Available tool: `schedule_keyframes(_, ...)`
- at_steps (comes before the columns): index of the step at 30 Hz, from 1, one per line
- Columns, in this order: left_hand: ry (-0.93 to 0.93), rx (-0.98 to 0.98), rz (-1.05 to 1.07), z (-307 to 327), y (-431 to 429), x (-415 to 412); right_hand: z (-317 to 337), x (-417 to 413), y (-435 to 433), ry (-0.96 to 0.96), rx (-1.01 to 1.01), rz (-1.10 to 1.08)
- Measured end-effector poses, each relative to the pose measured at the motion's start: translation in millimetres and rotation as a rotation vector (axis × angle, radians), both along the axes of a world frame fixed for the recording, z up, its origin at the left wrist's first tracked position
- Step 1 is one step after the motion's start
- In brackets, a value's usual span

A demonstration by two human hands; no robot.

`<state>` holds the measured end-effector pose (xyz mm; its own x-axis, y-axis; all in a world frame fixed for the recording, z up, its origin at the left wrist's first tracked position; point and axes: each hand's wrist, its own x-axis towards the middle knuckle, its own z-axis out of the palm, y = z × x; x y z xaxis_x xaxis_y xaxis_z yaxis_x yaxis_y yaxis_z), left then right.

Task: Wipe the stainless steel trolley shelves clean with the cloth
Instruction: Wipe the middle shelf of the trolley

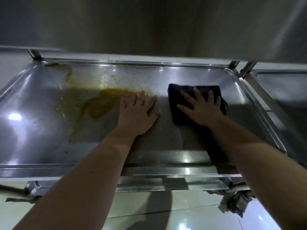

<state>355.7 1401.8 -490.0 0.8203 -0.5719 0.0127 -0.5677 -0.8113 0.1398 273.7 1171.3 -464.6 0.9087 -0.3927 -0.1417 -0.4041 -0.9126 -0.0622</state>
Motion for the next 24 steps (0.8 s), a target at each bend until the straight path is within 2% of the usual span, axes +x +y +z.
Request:
schedule_keyframes(4, -0.007, 0.003, -0.002, 3.6, -0.4, -0.5, 2.6, 69.3, -21.3, 0.038, 0.041, -0.125)
schedule_keyframes(7, -0.002, 0.026, 0.003, 7.5, -3.0, 0.5, 2.8, 70.7, -16.3, 0.039, 0.053, -0.127)
schedule_keyframes(10, 0.037, 0.057, 0.016, 10.7, -4.3, -0.6, 2.3, 19.4, -6.7, 0.038, 0.090, -0.036)
schedule_keyframes(14, 0.060, 0.083, 0.030, 17.5, -9.2, 1.4, 0.1, -97.9, 9.1, 0.084, 0.103, 0.035)
schedule_keyframes(17, 0.114, 0.128, 0.115, 23.1, -32.5, -0.6, 1.6, -150.5, 12.7, 0.054, 0.108, 0.047)
schedule_keyframes(20, 0.162, 0.059, 0.198, 15.2, -48.4, -13.4, 2.0, -133.0, -2.9, 0.049, 0.118, 0.030)
schedule_keyframes(24, 0.042, -0.019, 0.211, 1.0, -46.7, -16.8, 5.7, -52.7, -57.3, 0.042, 0.024, -0.022)
